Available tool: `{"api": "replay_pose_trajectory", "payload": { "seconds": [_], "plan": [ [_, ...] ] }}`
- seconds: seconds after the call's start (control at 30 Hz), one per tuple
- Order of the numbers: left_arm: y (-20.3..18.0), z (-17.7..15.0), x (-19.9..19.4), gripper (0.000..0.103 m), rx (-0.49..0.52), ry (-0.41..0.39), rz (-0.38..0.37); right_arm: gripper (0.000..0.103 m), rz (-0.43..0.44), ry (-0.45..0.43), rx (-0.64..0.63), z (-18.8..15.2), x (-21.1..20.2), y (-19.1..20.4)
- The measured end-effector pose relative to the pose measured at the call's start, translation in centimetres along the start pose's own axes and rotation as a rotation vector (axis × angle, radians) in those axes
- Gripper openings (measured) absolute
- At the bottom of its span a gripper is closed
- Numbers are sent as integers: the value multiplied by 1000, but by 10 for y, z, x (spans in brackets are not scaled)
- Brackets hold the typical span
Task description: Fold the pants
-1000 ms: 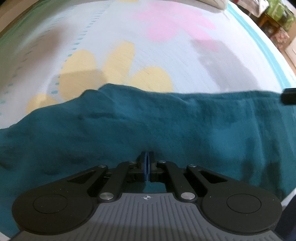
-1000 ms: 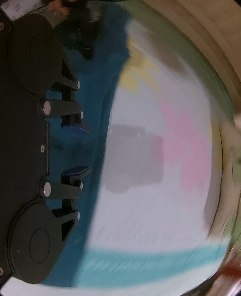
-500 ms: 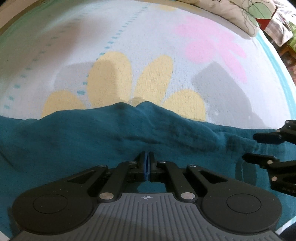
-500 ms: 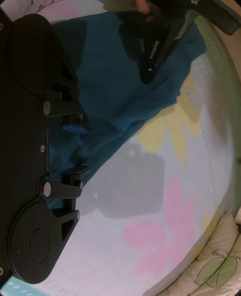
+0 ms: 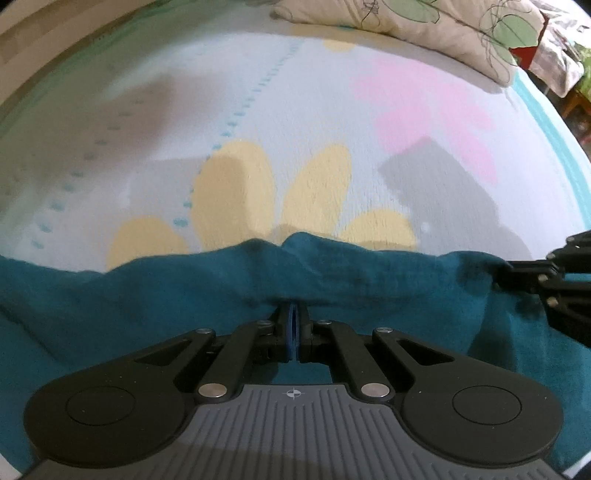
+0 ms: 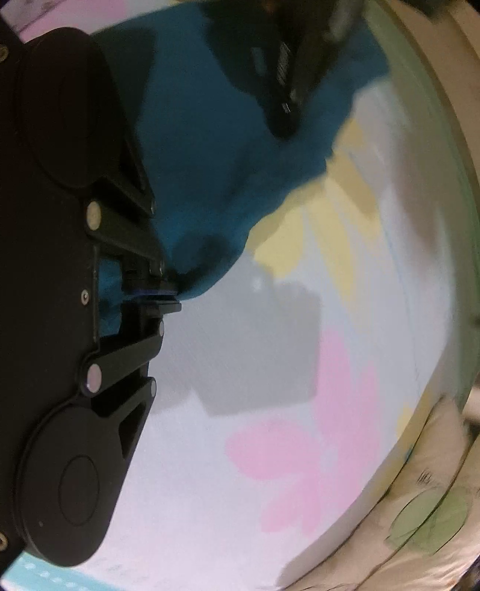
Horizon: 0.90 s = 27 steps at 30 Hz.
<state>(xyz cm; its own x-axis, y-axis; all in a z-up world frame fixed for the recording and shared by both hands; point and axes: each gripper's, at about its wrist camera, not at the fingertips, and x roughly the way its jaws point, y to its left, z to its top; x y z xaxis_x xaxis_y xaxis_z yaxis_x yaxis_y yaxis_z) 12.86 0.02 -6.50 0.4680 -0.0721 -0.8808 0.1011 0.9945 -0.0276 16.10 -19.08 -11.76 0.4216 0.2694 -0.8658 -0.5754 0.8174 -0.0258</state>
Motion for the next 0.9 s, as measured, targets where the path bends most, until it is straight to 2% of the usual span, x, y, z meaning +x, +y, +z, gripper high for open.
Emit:
{"api": "replay_pose_trajectory", "payload": {
  "seconds": [0.07,0.13,0.2,0.23,0.27,0.4,0.57,0.67,0.73,0.8,0.9],
  "plan": [
    [-2,-2,2,3,13,12,3,7,24,45,-4,1,10,0],
    [-3,-3,6,3,25,34,9,15,16,47,-4,1,12,1],
    [-3,-3,6,3,30,38,9,34,16,17,55,1,1,-7],
    [-5,-3,4,3,36,35,8,38,20,1,93,0,-6,-13],
    [-5,-3,3,3,44,32,5,40,22,-14,137,-2,-16,-21],
    [-18,-9,-2,3,106,37,-38,41,-28,-33,293,-27,-61,-59],
    [-47,-26,-10,3,240,60,-118,41,-118,-9,560,-98,-111,-109],
    [-60,-37,-11,3,290,100,-180,42,-191,12,714,-149,-134,-131],
    [-67,-46,-9,3,323,136,-207,46,-244,25,801,-183,-144,-140],
    [-75,-56,-8,3,378,149,-205,58,-296,33,868,-213,-152,-147],
    [-88,-68,-13,3,494,97,-150,60,-333,27,978,-255,-161,-160]
  ]
}}
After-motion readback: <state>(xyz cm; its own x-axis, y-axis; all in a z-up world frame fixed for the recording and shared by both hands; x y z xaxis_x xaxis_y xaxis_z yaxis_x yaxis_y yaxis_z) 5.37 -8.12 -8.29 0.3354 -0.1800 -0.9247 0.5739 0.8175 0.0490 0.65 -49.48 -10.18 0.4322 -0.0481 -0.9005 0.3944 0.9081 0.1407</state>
